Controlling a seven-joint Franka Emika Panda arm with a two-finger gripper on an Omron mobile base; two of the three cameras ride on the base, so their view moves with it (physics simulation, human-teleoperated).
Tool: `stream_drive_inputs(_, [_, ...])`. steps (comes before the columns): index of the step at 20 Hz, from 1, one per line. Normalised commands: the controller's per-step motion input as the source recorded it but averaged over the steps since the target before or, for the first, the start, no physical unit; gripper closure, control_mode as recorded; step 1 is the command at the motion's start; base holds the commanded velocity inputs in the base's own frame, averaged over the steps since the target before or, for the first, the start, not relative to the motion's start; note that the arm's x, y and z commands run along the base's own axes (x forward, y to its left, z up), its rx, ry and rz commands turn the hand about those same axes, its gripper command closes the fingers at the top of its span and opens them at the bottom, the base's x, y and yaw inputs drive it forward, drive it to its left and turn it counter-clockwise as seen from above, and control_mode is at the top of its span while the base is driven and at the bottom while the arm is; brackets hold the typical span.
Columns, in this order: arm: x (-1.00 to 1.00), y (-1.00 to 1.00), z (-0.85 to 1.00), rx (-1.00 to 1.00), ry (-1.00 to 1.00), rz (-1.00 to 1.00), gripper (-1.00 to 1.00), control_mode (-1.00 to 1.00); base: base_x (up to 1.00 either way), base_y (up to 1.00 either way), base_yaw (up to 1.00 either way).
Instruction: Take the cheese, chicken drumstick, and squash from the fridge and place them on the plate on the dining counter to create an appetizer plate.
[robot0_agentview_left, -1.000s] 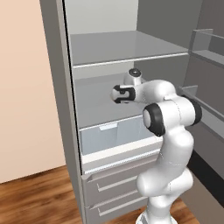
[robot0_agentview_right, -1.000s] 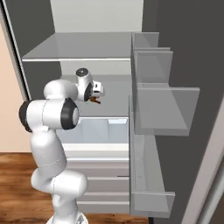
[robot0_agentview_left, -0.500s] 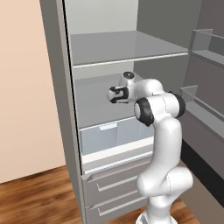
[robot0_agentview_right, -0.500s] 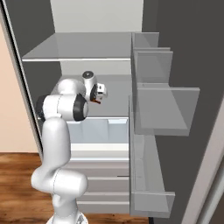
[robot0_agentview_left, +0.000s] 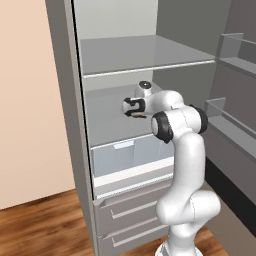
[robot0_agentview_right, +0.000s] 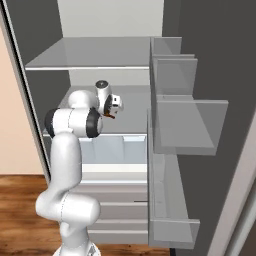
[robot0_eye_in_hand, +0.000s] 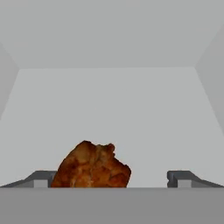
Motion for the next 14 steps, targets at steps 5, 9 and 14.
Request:
stream_drive_inputs(5, [-0.33,0.20,-0.37,0.00,0.00,0.00,1.00,-1.00,0.00,0.00,0.00])
stream_drive_inputs(9, [-0.45,0.18,-0.15,0.00,-0.01,0.00,1.00,-1.00,0.00,0.00,0.00])
stream_drive_inputs(14, [-0.86,0.21,0.35,0.00,-0.18,0.00,1.00,-1.00,0.00,0.00,0.00])
